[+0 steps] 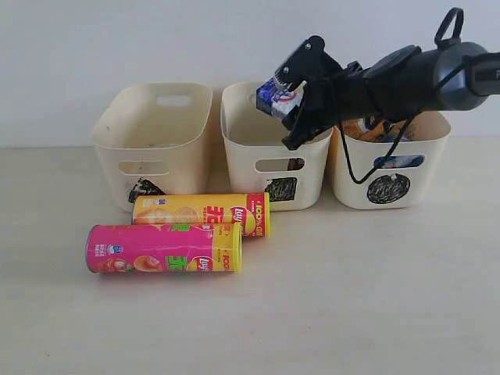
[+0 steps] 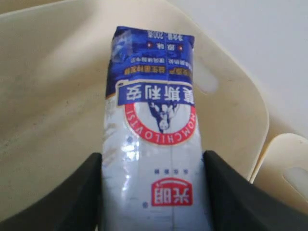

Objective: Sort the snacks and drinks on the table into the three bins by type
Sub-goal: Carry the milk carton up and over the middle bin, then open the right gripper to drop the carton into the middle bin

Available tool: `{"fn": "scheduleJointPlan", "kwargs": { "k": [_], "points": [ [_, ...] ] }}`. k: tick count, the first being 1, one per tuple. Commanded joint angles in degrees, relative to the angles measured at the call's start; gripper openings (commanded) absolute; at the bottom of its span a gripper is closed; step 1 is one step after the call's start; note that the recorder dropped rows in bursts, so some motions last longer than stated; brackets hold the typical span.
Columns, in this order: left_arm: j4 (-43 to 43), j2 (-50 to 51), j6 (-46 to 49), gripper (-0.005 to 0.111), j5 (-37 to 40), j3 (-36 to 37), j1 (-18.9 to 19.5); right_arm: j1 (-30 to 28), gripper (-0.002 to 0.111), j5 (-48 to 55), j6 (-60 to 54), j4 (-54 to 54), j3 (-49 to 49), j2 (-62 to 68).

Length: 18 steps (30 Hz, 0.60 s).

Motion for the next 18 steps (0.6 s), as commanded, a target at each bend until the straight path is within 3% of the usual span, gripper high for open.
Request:
{"fn": "scheduleJointPlan", "kwargs": {
  "k": [1,4,7,18],
  "points": [
    [0.1,-0.2,0.4,0.004,-0.2,0.2,0.1,-0.5,0.019,-1.0,0.4,0.8,-0.8,-0.5],
    [0.1,-0.2,0.4,0.004,-0.2,0.2,0.1,-0.5,0.043,-0.6,0.4,0.8,-0.8,-0.5],
    [0.1,-0.2,0.4,0.004,-0.2,0.2,0.1,-0.2,0.057,-0.6,0.6,0.8,-0.8,-0.5],
    [0.1,-0.2,0.4,0.004,-0.1,0.2,0.1,-0.2,0.059,-0.9,2.1,0.8,-0.8,-0.6]
  ]
}}
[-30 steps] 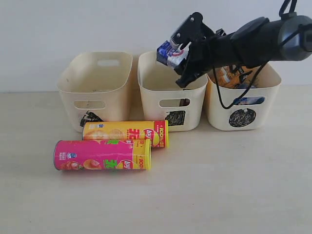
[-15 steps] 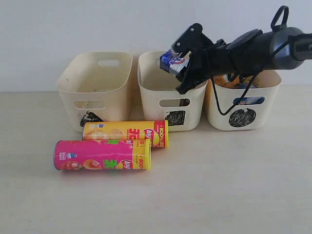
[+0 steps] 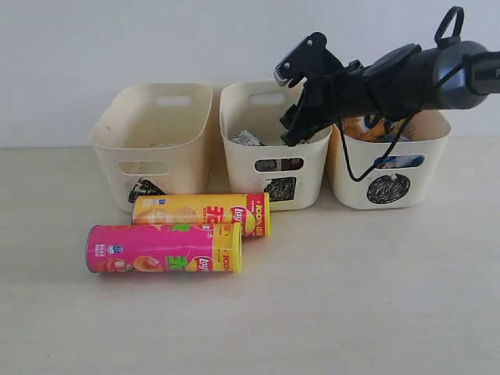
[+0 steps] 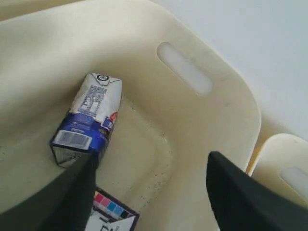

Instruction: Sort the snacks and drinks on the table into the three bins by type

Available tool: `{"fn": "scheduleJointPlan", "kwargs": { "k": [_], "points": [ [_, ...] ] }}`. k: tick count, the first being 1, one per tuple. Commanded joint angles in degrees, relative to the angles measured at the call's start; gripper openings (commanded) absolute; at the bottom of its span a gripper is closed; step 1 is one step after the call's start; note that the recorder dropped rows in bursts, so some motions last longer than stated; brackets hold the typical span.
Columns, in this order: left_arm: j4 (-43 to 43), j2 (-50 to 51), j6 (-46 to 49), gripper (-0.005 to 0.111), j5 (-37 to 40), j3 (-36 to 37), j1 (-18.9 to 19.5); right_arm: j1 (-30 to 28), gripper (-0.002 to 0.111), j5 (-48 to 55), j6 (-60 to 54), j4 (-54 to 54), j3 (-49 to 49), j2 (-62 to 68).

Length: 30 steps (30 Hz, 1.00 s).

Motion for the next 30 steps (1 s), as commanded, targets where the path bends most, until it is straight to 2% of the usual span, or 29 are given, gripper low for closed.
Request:
{"fn": "scheduleJointPlan", "kwargs": {
  "k": [1,5,7,9,10,11,16,20,25,30],
  "points": [
    [0.1,-0.2,0.4,0.004,-0.1,0.2,0.1,-0.2,0.059,-0.5,0.9,0.5,-0.5,-0.8],
    [0.1,-0.2,0.4,0.004,-0.1,0.2,0.1,-0.2,0.059,-2.0,5.7,0.5,-0.5,-2.4],
    [0.1,-0.2,0.4,0.004,-0.1,0.2,0.1,-0.2,0.054,-2.3,10.2,0.5,-0.3,-3.4],
    [0.1,-0.2,0.4,0.004,-0.1,0.2,0.1,-0.4,0.03,0.1,13.8,0.2,-0.3,-4.5],
    [0.1,-0.2,0.4,0.004,-0.3,0.2,0.1,-0.4,0.01,1.8,15.4,-0.2,-0.3,-5.2],
    [0.1,-0.2,0.4,0.004,-0.3,0.2,0.1,-0.4,0.0,2.6,15.6,-0.6,-0.3,-5.6],
    [0.1,-0.2,0.4,0.004,-0.3,0.2,0.1,-0.4,0.0,7.2,19.8,-7.2,-0.3,-7.3],
    [0.1,-0.2,0.4,0.004,-0.3,0.2,0.1,-0.4,0.0,14.8,28.1,-21.9,-0.3,-8.5],
    [0.1,-0.2,0.4,0.004,-0.3,0.2,0.1,-0.4,0.0,26.6,44.8,-42.5,-0.3,-10.4],
    [0.1,-0.2,0.4,0.004,-0.3,0.2,0.1,-0.5,0.0,34.9,58.9,-55.3,-0.3,-13.7]
  ]
}}
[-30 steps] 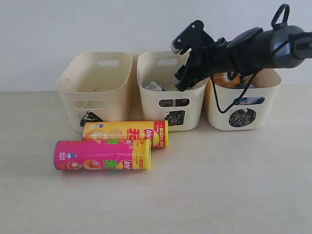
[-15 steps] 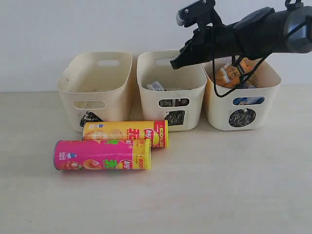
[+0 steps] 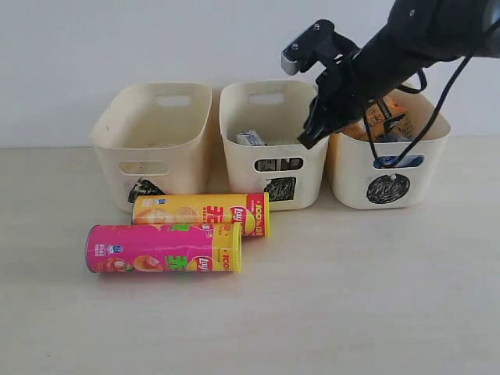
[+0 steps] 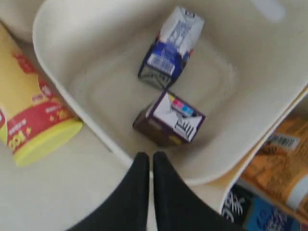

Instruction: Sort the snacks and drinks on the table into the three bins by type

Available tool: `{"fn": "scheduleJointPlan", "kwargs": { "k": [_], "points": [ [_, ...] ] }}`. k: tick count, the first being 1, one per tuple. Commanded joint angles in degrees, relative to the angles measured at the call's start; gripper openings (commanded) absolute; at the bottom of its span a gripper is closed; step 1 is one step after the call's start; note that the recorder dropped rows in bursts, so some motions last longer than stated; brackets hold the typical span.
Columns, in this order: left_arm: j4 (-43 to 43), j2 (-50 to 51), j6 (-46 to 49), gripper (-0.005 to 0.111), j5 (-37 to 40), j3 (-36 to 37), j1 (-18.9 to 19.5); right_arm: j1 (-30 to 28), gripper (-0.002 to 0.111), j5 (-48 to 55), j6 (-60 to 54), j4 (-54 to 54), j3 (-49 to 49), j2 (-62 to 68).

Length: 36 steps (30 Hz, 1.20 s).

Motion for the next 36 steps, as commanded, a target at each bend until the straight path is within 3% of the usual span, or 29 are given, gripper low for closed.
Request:
{"fn": "scheduleJointPlan", "kwargs": {
  "k": [1,7,15,20,27,33,36],
  "points": [
    [0.1,-0.2,0.4,0.004,-0.3,0.2,0.1,-0.5,0.0,7.4,14.7,-12.1,-0.3,-4.0],
    [0.1,-0.2,0.4,0.004,-0.2,0.2,0.1,-4.8,0.0,12.9,25.8,-15.5,-0.3,-7.8],
    [0.1,-0.2,0.4,0.004,-0.2,0.2,0.1,-17.4,0.0,20.8,31.6,-15.6,0.9,-10.9],
    [0.1,-0.2,0.4,0.004,-0.2,0.2,0.1,-22.3,0.0,16.1,32.8,-15.6,8.7,-16.6],
    [0.1,-0.2,0.4,0.004,-0.3,0.2,0.1,-23.9,0.0,9.8,34.2,-15.0,21.4,-26.2],
    [0.1,-0.2,0.4,0.004,-0.3,0.2,0.1,-23.9,0.0,8.2,36.2,-5.1,29.4,-33.0],
    [0.1,-0.2,0.4,0.004,-0.3,0.2,0.1,-23.9,0.0,8.2,36.2,-5.1,32.1,-35.9]
  ]
}}
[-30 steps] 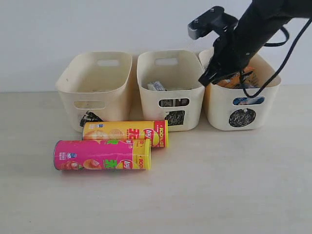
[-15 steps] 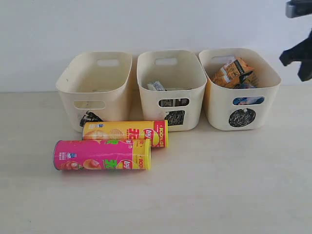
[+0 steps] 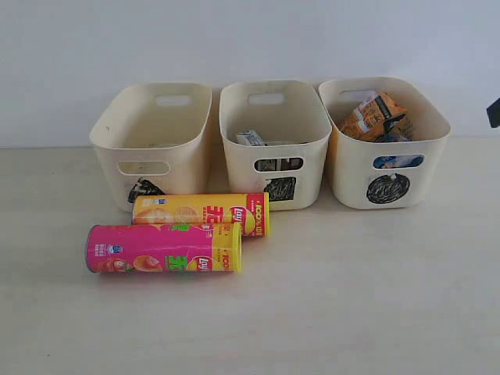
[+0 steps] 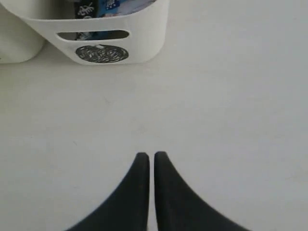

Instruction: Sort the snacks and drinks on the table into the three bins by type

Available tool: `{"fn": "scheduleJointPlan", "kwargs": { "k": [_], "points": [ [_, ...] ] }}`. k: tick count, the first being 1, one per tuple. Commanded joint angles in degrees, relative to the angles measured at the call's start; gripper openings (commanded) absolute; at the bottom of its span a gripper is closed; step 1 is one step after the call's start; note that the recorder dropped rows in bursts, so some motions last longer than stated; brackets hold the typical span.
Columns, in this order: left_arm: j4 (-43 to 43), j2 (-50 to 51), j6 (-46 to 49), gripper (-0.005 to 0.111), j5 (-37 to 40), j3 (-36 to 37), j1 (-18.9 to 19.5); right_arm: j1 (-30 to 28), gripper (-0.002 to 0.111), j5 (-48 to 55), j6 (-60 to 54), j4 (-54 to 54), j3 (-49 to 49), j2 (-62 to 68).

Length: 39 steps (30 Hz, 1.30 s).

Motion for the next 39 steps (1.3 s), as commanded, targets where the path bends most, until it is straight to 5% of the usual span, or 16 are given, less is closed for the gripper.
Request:
{"fn": "scheduleJointPlan", "kwargs": {
  "k": [1,39],
  "points": [
    [0.1,-0.2,0.4,0.004,-0.3,0.2,0.1,-0.4,0.0,-0.9,0.6,0.8,4.1,-4.8],
    [0.1,-0.2,0.4,0.004,-0.3,0.2,0.1,-0.4,0.0,-7.2,-4.9,0.6,32.4,-61.0]
  ]
}}
